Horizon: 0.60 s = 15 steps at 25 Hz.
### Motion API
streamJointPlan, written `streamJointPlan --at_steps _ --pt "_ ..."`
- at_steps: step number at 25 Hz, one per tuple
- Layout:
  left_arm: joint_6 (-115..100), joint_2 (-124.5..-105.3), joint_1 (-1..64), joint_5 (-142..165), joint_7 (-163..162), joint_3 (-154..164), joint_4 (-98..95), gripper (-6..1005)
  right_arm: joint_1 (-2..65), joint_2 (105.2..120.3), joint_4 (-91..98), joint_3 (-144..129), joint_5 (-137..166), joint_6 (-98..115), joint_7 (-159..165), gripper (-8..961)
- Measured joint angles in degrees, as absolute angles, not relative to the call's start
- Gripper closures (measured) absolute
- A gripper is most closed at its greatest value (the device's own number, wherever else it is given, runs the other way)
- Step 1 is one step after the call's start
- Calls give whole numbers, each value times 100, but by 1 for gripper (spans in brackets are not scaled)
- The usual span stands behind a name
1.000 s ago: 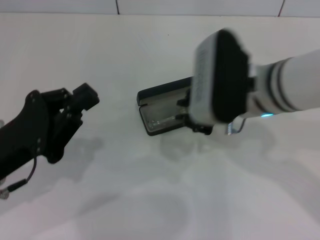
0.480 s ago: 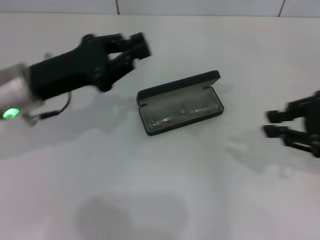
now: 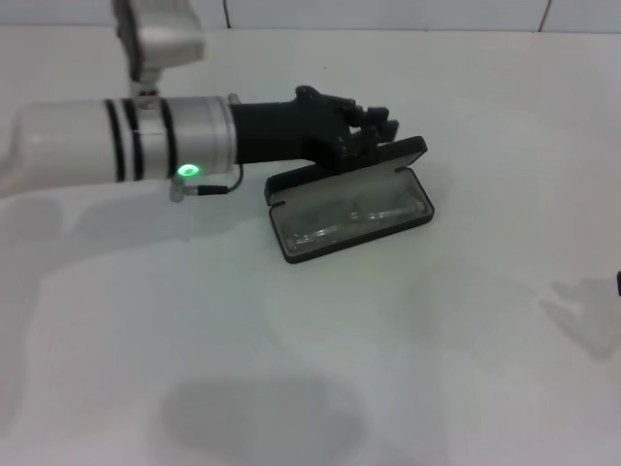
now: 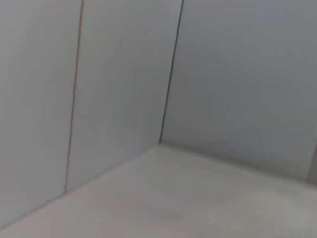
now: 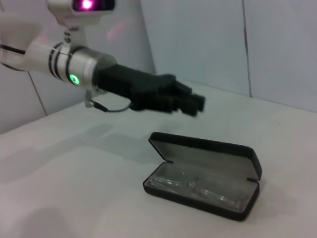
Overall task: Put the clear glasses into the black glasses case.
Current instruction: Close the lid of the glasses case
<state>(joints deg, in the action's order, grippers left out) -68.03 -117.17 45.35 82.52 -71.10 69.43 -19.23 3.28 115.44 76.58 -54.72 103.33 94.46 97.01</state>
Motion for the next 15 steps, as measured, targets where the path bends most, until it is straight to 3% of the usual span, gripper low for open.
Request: streamJointPlan --at_steps 4,15 --pt "-6299 -11901 4496 8817 -7412 6934 -2223 797 386 11540 7527 -5450 10328 9424 9586 715" --pt "-6059 -11893 4385 9002 -7546 6910 -2258 766 682 11539 7138 -5432 10326 9396 9421 714"
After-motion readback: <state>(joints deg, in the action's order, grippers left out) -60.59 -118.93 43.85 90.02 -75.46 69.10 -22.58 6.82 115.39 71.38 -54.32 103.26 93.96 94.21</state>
